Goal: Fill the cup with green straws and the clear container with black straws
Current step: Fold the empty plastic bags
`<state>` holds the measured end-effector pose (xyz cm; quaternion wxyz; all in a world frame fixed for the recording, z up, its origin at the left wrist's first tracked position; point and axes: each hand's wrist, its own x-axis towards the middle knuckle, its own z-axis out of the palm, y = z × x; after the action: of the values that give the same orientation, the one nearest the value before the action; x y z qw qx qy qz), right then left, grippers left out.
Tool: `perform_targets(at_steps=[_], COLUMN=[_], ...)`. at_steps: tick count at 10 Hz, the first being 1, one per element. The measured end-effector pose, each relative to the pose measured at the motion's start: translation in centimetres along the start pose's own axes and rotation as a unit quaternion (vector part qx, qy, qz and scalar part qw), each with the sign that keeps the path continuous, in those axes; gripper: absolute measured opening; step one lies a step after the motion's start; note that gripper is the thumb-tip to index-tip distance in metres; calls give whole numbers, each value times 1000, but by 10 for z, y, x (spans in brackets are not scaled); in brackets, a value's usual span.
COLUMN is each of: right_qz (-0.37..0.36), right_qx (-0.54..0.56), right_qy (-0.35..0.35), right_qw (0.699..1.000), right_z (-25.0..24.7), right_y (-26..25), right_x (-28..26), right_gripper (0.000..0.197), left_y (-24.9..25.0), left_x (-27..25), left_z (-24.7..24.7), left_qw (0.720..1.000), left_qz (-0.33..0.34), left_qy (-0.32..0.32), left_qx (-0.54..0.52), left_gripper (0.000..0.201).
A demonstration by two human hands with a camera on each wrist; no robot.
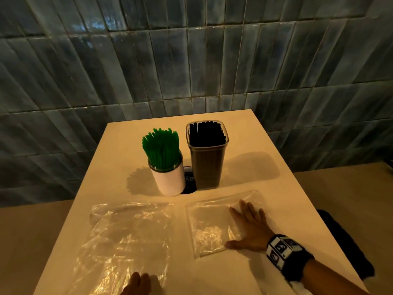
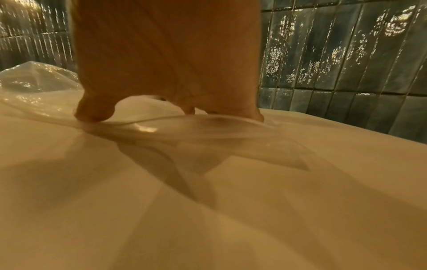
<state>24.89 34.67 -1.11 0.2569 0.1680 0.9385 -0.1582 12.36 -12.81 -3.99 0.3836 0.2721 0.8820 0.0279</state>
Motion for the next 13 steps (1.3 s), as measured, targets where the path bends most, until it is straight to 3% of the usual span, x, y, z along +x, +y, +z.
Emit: perform_targets(at_steps=[1,2,3,4,5,6,7,8,9,10,11,12,13], right_qz=[-16,-51,-112,-199,-282,-306,-271,-234,-215,-180,-156,-139,-119], right_qx=[2,21,57,108,124,118,202,375,493,588,622,619,584], right_qy=[26,89,122,158,205,226,229,234,235,265,324,367,400], right_qw=[1000,994,984,961,929,917,913,866,809,743,696,680,696], right_z=[-5,-14,-33,-58,-80,-103,-126,-146,-163,-176,-184,-191,-191], right_y=[-4,-17,-42,-74,-107,-126,-124,-103,-76,-55,-40,-30,-26], right_x=[-4,-11,-24,-38,-44,-42,-43,-50,-60,-69,-74,-81,-82], right_gripper=[128,117,101,71,72,76,45,8,16,21,20,17,15], left_y=[99,143,113,140,164,186,201,199,187,192,196,204,212], left_x=[-18,-12,-34,-55,-85,-115,-132,-127,-108,-93,-76,-67,-59], left_z=[47,20,-108,-145,-208,-254,-280,-292,-294,-287,-279,-273,-270], left_qw=[995,997,991,990,974,943,918,892,870,860,831,790,754], left_qz=[-10,13,21,37,59,151,213,243,250,280,293,283,288], left_qy=[82,78,133,132,210,290,336,367,381,361,364,397,442], left_qx=[48,4,16,15,66,54,-10,-101,-189,-229,-300,-372,-391], left_gripper=[35,23,45,15,14,11,28,32,62,58,31,10,14])
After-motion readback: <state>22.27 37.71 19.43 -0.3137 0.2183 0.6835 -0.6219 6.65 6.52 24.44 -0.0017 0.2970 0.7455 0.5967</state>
